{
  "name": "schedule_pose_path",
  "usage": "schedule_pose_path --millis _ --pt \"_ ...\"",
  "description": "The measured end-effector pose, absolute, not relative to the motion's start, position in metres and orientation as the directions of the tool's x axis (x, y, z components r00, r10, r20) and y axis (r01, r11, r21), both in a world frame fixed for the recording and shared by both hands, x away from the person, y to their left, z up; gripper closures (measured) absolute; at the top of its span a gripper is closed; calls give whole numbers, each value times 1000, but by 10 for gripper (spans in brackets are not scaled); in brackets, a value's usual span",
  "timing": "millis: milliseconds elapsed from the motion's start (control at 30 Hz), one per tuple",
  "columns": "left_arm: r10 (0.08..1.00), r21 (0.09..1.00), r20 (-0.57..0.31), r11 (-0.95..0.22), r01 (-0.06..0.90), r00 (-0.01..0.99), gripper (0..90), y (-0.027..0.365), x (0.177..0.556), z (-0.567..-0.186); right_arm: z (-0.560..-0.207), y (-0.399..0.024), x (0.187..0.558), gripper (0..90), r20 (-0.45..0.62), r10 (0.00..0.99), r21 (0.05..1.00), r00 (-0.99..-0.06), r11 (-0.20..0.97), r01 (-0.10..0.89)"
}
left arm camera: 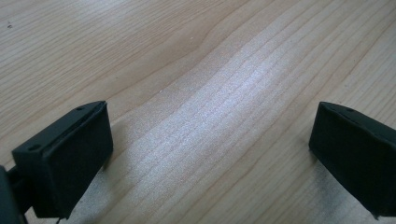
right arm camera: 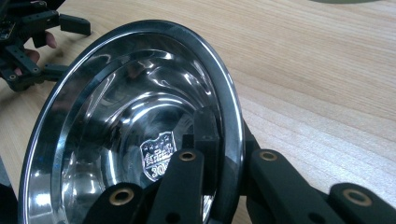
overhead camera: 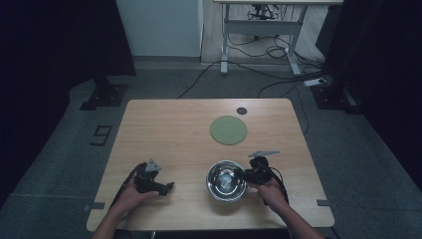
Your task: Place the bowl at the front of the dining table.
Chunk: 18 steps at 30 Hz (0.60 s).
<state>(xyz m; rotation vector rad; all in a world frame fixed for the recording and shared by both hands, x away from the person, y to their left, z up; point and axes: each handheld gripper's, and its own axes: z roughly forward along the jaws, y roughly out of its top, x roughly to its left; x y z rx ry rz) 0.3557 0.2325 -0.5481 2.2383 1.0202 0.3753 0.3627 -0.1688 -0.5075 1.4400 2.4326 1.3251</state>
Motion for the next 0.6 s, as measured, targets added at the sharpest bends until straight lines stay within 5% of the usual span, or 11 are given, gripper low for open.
schedule_pose_path --millis 600 --pt "753 658 -6 -492 570 658 0 233 356 -548 -505 -175 365 865 383 739 680 -554 180 711"
